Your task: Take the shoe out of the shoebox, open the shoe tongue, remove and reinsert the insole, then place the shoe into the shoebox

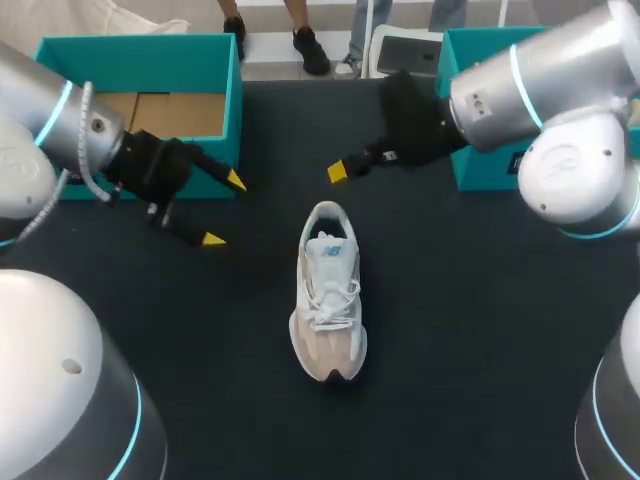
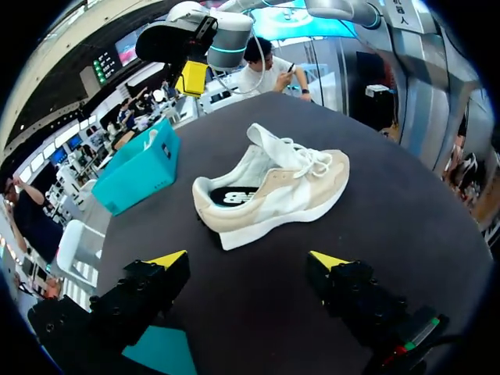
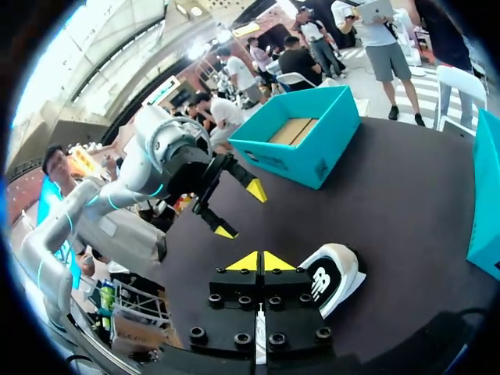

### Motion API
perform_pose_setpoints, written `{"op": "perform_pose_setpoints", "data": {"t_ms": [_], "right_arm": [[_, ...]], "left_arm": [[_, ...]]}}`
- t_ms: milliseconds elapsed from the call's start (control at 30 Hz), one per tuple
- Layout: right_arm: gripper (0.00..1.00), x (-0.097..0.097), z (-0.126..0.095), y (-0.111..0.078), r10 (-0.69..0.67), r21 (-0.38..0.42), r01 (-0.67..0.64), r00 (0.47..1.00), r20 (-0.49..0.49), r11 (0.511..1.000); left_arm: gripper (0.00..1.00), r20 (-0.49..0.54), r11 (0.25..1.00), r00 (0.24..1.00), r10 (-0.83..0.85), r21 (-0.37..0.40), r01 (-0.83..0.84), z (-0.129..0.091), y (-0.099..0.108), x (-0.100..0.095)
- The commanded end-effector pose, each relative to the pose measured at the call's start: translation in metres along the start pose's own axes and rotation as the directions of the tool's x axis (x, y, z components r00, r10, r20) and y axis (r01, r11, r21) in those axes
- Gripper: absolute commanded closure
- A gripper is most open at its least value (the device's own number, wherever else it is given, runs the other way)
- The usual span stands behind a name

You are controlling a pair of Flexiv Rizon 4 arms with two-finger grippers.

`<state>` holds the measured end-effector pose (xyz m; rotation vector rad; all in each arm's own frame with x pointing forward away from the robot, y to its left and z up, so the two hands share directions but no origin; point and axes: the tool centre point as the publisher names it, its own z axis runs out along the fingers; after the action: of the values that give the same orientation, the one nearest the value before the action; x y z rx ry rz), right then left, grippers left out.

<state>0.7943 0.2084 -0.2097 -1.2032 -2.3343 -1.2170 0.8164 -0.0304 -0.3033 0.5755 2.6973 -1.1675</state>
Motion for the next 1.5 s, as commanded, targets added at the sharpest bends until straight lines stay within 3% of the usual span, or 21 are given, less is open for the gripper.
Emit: {"op": "perform_pose_setpoints", "data": {"t_ms": [33,233,500,633,800,933,1100,1500], "right_arm": [[1.00,0.003,0.001,0.004,-0.005,0.084,-0.010,0.985,0.172,0.996],[1.00,0.003,0.001,0.004,-0.005,0.084,-0.010,0.985,0.172,0.996],[1.00,-0.013,0.012,-0.013,0.040,0.109,-0.105,0.877,0.478,0.989],[1.00,-0.018,0.016,-0.018,0.067,0.067,-0.130,0.810,0.582,0.989],[1.00,-0.026,0.022,-0.025,0.077,0.092,-0.184,0.744,0.664,0.979],[1.00,-0.025,0.026,-0.031,0.113,0.095,-0.239,0.727,0.678,0.966],[1.00,-0.022,0.038,-0.041,0.201,0.036,-0.296,0.725,0.659,0.954],[1.00,-0.021,0.040,-0.042,0.205,0.028,-0.299,0.718,0.665,0.954]], "left_arm": [[0.00,0.006,1.000,1.000,0.016,-0.010,-0.016,-0.036,-0.003,0.002],[0.00,0.059,0.999,0.998,0.033,-0.027,-0.032,-0.064,-0.002,-0.003],[0.00,0.091,0.999,0.995,0.037,-0.038,-0.033,-0.087,-0.003,-0.012],[0.00,0.107,0.999,0.994,0.019,-0.034,-0.016,-0.091,-0.002,-0.018],[0.00,0.104,1.000,0.995,0.015,-0.028,-0.012,-0.091,-0.002,-0.019],[0.00,0.104,1.000,0.995,0.015,-0.028,-0.012,-0.091,-0.002,-0.019],[0.00,0.104,1.000,0.995,0.015,-0.028,-0.012,-0.091,-0.002,-0.019],[0.00,0.104,1.000,0.995,0.015,-0.028,-0.012,-0.091,-0.002,-0.019]]}}
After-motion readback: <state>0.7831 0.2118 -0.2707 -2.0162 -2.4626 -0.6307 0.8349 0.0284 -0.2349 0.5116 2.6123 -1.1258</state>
